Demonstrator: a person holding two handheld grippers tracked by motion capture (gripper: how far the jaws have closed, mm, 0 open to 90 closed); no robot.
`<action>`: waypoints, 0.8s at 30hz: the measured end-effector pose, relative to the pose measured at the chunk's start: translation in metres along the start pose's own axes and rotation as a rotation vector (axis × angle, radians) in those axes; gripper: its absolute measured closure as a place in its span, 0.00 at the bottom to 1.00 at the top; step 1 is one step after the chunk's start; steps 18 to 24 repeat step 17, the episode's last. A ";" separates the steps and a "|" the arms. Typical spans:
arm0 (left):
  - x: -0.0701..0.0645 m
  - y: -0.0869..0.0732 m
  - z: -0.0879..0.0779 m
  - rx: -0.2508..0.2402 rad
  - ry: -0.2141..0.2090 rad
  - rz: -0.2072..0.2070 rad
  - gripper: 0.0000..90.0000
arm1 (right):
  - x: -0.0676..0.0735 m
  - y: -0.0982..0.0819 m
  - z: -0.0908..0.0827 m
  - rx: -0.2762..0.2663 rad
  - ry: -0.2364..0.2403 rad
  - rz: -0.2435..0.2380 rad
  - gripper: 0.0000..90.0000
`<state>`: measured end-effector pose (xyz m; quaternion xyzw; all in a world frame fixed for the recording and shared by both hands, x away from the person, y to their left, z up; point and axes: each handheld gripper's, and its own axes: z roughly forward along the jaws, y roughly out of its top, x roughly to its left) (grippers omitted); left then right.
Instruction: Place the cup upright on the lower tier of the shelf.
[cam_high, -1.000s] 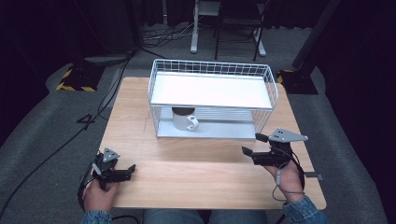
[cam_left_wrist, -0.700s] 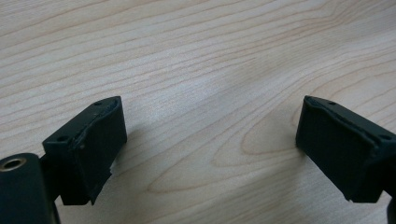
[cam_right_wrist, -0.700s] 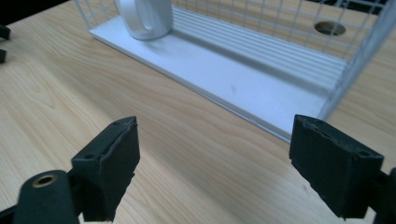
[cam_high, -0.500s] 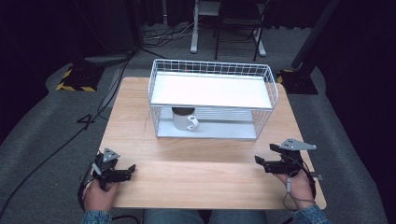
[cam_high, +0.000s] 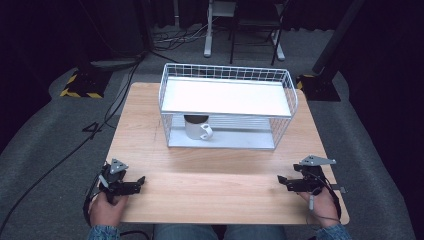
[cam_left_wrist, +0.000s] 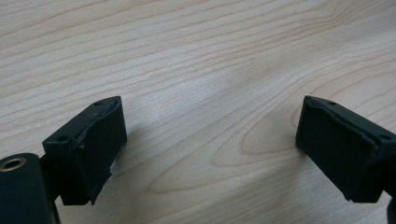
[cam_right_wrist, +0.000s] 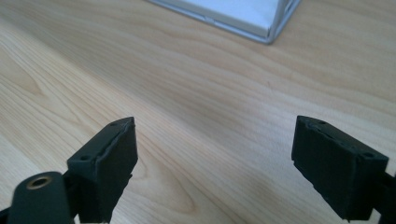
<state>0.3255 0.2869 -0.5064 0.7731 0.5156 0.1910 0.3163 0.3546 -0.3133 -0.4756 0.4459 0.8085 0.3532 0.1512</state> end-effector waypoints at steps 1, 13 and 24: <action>0.000 0.000 0.000 0.000 0.001 0.001 0.10 | -0.001 -0.002 0.002 0.007 -0.003 -0.002 0.16; 0.000 0.000 0.000 0.000 0.000 0.000 0.10 | -0.001 -0.023 0.019 -0.031 -0.071 -0.043 0.11; 0.000 0.000 0.000 0.000 0.000 0.000 0.10 | -0.001 -0.023 0.019 -0.031 -0.071 -0.042 0.11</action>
